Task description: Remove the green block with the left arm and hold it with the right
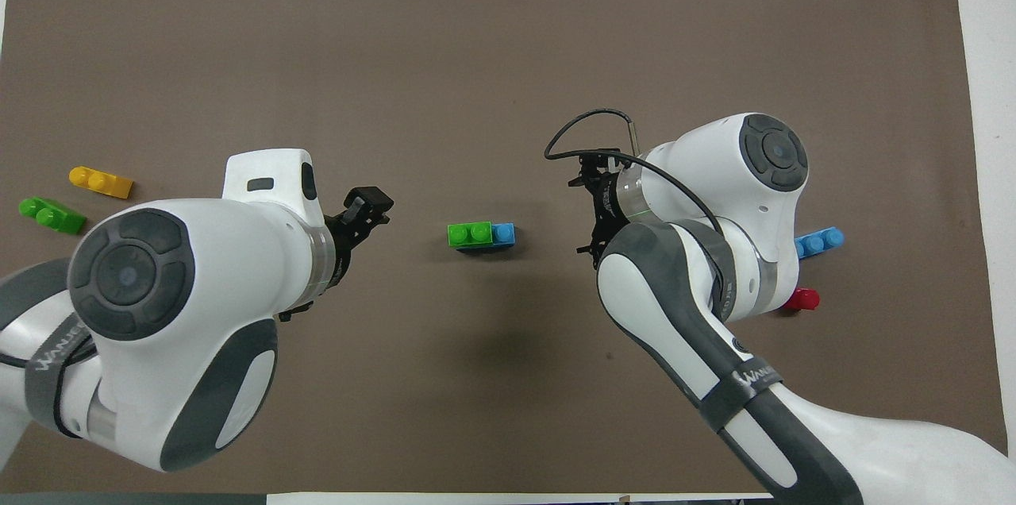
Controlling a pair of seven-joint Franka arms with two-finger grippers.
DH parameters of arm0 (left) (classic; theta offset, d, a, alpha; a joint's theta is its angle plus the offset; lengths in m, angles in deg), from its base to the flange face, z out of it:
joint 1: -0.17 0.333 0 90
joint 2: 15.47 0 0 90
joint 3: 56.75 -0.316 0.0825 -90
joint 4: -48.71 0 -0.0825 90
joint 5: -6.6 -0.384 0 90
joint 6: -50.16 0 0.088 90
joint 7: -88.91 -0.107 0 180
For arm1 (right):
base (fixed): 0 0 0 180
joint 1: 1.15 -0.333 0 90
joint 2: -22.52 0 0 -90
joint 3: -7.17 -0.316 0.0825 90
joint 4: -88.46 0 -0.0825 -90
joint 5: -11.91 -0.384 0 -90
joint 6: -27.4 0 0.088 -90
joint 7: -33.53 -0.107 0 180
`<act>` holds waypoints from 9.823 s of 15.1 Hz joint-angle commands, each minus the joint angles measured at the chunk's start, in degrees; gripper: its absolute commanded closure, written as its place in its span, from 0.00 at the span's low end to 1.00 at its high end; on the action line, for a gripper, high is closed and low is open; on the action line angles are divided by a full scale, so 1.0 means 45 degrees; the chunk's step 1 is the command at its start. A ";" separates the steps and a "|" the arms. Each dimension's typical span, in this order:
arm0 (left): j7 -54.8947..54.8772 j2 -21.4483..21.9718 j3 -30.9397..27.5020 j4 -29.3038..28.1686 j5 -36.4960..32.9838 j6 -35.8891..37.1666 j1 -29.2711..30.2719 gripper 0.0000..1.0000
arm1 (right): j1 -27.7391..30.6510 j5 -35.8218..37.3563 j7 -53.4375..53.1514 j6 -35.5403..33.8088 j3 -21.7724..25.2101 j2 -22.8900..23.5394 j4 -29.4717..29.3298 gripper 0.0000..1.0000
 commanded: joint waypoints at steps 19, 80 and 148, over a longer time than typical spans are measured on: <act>1.0214 -0.4164 -0.0226 0.1011 0.0013 -0.2569 -0.1625 0.00 | -0.1105 -0.5720 0.4376 0.3177 0.0011 0.1810 0.0278 0.00; 0.8270 -0.3560 -0.0324 0.2515 -0.0925 0.0613 0.1594 1.00 | 0.0374 -0.6941 0.5882 0.1329 0.0168 0.1189 -0.0092 1.00; -1.5067 -0.2996 -0.0207 0.3842 -0.1941 0.3384 0.6949 0.00 | 0.5418 0.5664 1.9612 -0.8717 0.0265 -0.2779 -0.3902 0.00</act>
